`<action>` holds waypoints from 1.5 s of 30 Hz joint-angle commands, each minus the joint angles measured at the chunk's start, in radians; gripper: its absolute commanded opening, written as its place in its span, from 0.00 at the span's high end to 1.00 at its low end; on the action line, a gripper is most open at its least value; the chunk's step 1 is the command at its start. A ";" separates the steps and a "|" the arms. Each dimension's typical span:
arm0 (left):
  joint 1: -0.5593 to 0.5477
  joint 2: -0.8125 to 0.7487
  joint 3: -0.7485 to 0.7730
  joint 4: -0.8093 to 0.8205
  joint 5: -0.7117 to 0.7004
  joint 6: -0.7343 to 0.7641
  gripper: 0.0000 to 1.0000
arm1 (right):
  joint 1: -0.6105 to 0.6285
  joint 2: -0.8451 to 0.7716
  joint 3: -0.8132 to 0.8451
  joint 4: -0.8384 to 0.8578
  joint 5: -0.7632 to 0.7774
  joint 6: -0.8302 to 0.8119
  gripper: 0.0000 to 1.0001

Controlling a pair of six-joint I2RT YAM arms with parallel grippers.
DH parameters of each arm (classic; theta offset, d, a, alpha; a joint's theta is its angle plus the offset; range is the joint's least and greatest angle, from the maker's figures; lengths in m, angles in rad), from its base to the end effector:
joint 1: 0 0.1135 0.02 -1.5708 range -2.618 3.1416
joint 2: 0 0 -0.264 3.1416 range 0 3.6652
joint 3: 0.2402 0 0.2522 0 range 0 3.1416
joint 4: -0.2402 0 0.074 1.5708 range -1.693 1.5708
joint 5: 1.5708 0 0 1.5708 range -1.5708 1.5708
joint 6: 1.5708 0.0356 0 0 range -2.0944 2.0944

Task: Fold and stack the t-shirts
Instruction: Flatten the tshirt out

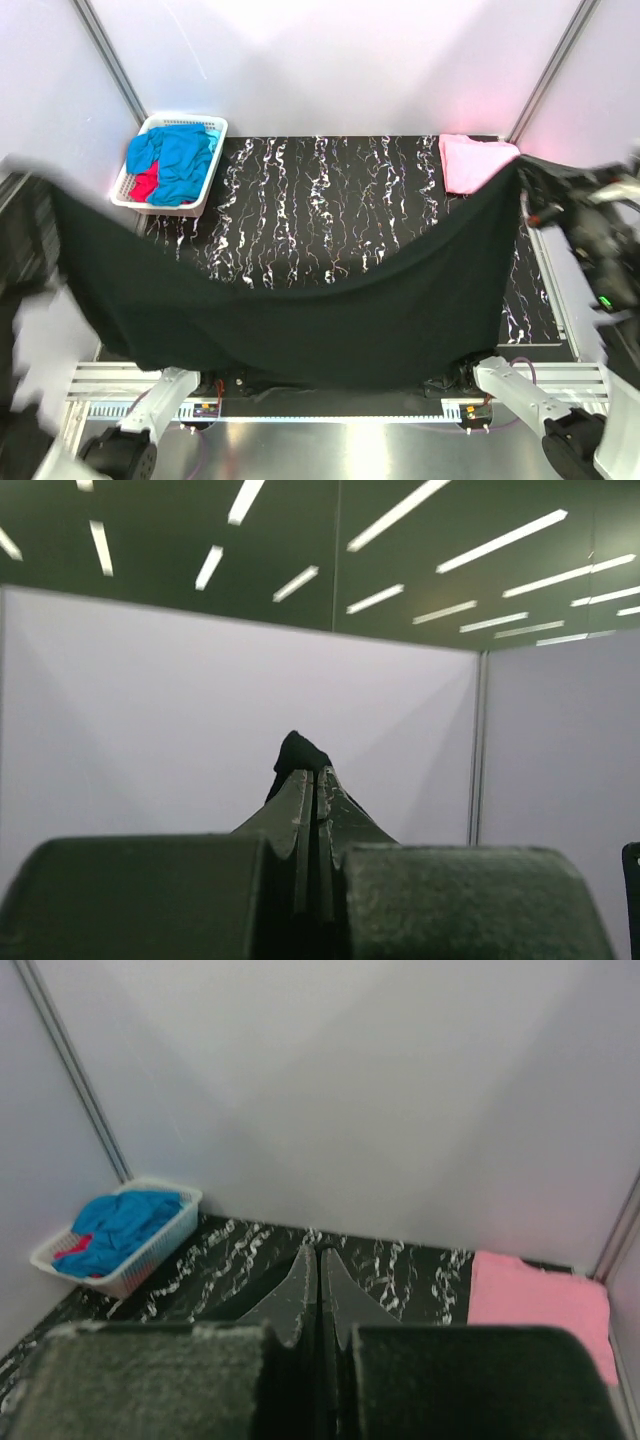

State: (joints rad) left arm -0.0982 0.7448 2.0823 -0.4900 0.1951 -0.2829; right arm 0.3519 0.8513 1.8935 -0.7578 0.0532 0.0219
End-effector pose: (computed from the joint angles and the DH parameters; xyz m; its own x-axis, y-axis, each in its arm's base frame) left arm -0.1039 0.0033 0.6263 0.6539 -0.3396 -0.6761 0.4232 0.9049 -0.0452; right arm 0.0222 0.0061 0.5846 0.2568 0.1176 -0.9593 -0.3020 0.9526 0.0359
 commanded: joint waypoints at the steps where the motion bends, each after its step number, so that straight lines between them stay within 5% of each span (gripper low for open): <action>1: 0.000 0.214 -0.091 -0.004 -0.014 -0.024 1.00 | -0.005 0.026 -0.100 0.143 0.059 0.004 1.00; 12: -0.001 0.459 -0.061 -0.114 -0.221 0.004 1.00 | -0.004 0.177 -0.100 0.225 0.134 -0.073 1.00; 30: 0.000 -0.030 -0.090 -0.205 -0.264 0.080 1.00 | -0.004 -0.081 -0.113 0.127 0.004 -0.028 1.00; 39: 0.003 0.010 0.035 -0.251 -0.208 0.085 1.00 | -0.022 -0.118 -0.068 0.135 -0.079 0.007 1.00; 45: 0.008 0.120 -0.094 -0.185 -0.268 0.083 1.00 | -0.042 -0.120 -0.221 0.237 -0.011 0.013 1.00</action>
State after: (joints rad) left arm -0.0959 0.7345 2.0731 -0.7120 -0.0391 -0.2100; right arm 0.3172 0.7204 1.7451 -0.6140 0.0013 0.0242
